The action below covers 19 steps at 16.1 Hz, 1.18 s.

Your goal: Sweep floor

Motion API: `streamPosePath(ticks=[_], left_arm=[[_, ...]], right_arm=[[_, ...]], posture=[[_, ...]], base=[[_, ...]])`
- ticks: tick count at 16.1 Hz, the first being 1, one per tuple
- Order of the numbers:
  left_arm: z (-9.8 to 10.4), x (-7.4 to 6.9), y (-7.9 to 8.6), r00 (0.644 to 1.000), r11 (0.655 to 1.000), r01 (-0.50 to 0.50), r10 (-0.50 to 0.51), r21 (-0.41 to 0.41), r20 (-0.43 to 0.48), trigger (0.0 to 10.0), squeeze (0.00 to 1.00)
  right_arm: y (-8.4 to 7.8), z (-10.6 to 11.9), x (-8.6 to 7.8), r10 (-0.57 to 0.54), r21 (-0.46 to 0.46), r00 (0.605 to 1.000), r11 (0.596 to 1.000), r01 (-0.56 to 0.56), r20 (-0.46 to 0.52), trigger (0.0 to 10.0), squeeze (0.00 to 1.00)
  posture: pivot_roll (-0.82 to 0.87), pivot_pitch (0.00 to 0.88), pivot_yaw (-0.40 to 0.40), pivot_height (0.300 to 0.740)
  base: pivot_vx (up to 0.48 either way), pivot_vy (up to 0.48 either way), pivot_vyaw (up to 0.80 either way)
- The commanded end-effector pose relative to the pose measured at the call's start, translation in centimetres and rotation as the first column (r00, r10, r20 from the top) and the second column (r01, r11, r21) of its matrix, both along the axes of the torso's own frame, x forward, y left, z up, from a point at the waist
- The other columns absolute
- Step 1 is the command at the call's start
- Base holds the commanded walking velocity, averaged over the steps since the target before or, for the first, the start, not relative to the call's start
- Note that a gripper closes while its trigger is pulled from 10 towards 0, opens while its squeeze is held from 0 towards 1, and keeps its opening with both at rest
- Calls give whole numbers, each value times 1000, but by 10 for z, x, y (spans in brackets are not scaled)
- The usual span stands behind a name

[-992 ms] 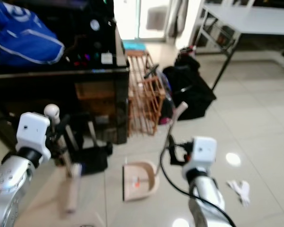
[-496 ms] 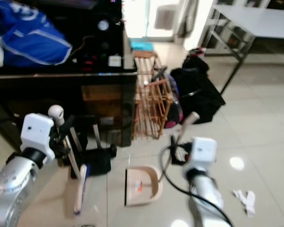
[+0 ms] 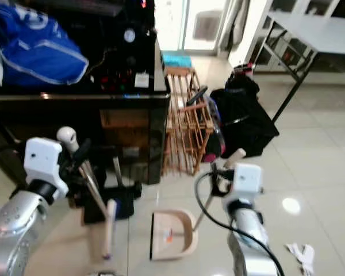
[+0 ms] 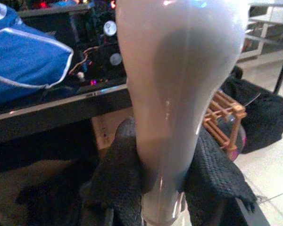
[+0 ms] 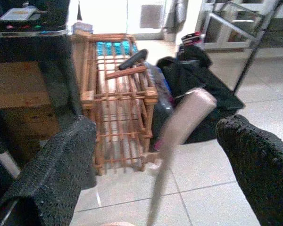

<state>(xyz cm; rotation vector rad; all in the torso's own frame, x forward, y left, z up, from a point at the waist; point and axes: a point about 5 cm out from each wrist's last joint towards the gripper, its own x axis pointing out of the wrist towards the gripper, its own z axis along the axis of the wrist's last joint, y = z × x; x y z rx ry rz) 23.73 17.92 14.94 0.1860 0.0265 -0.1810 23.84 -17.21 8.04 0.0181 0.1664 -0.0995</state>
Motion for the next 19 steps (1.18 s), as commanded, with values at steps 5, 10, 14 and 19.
streamPosePath(ticks=[5, 10, 14, 19], left_arm=[[15, 0, 5, 998, 999, 14, -18, 50, 68, 10000, 0], [20, 0, 9, 996, 998, 16, -21, 64, 84, 10000, 0], [21, -5, 11, 996, 998, 33, -38, 60, 82, 10000, 0], [22, -7, 12, 995, 997, 47, -52, 59, 80, 10000, 0]], right_arm=[[-15, -19, 7, -50, 4, 998, 999, 50, -38, 10000, 1000], [-11, -28, 23, -14, 96, 1000, 995, 16, -25, 10000, 1000], [-24, -33, 43, -93, 95, 994, 991, 98, -57, 10000, 0], [-26, -31, 49, -128, 109, 991, 985, 130, -25, 10000, 0]], posture=[[196, 73, -39, 740], [223, 82, -29, 740], [234, 87, -26, 740], [244, 91, -19, 740]], base=[[0, 0, 0], [0, 0, 0], [0, 0, 0], [0, 0, 0]])
